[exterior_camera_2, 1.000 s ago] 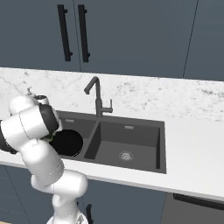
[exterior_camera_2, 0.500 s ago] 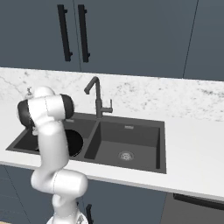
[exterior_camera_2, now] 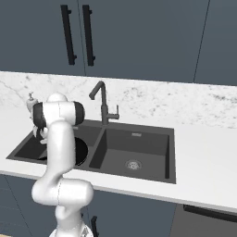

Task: Pick the pan and sponge and place them into the sink. Then turn on the water.

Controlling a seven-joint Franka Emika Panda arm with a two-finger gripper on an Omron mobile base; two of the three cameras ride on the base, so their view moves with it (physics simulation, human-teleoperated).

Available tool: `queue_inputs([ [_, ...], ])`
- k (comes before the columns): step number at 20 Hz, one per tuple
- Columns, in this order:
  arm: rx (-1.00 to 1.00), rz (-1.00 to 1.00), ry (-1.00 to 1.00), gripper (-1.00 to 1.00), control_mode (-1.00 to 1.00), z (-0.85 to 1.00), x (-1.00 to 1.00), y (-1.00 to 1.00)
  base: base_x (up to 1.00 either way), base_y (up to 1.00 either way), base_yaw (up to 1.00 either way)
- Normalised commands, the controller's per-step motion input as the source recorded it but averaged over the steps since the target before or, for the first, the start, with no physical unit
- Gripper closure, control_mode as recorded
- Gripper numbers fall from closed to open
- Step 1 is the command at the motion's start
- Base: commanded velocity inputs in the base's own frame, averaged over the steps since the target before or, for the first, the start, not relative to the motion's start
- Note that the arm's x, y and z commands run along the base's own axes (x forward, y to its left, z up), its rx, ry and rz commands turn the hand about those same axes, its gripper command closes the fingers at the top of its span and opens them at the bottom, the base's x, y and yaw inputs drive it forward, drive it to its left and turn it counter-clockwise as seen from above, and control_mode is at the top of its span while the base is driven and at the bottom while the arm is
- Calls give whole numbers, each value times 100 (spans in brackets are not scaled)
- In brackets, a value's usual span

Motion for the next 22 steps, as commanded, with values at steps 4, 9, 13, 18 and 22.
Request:
queue_inputs([
  [4, 0, -3, 0, 100, -100, -39, 34, 14, 0, 0, 0],
  [9, 0, -3, 0, -100, -100, -24, 25, 7, 0, 0, 0],
  [13, 0, -1, 0, -100, -100, 0, 3, 0, 0, 0, 0],
  [18, 0, 0, -1, -100, -100, 21, -16, 0, 0, 0, 0],
  [22, 6, 0, -11, -100, -100, 56, -39, -13, 0, 0, 0],
])
